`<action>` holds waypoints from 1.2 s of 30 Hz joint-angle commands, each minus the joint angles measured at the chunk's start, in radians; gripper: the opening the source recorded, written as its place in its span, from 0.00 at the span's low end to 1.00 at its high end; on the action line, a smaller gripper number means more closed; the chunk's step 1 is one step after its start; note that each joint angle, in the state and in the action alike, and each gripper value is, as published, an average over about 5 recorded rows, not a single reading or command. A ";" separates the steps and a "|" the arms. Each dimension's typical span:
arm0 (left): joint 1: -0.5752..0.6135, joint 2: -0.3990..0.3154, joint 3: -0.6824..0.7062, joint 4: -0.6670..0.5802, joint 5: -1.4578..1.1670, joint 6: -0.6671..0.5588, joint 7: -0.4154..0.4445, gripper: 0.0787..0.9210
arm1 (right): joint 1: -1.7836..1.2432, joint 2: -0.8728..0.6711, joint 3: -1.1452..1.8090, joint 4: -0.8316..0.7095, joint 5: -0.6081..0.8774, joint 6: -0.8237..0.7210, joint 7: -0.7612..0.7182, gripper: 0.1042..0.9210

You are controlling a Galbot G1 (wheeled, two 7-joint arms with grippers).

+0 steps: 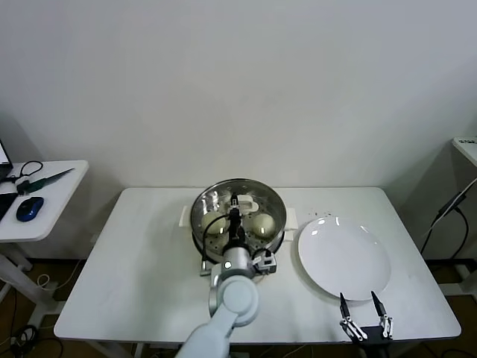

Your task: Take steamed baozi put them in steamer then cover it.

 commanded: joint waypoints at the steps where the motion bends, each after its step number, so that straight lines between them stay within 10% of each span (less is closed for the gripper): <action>1: -0.007 -0.003 -0.007 0.020 0.005 -0.002 0.002 0.11 | 0.002 0.003 -0.004 0.003 0.000 -0.005 -0.004 0.88; 23: 0.060 0.145 0.061 -0.309 -0.321 0.039 0.016 0.85 | 0.021 0.020 -0.004 0.032 -0.046 -0.071 0.079 0.88; 36: 0.297 0.365 -0.349 -0.514 -1.298 -0.337 -0.304 0.88 | 0.041 0.024 0.009 0.008 -0.060 -0.070 0.106 0.88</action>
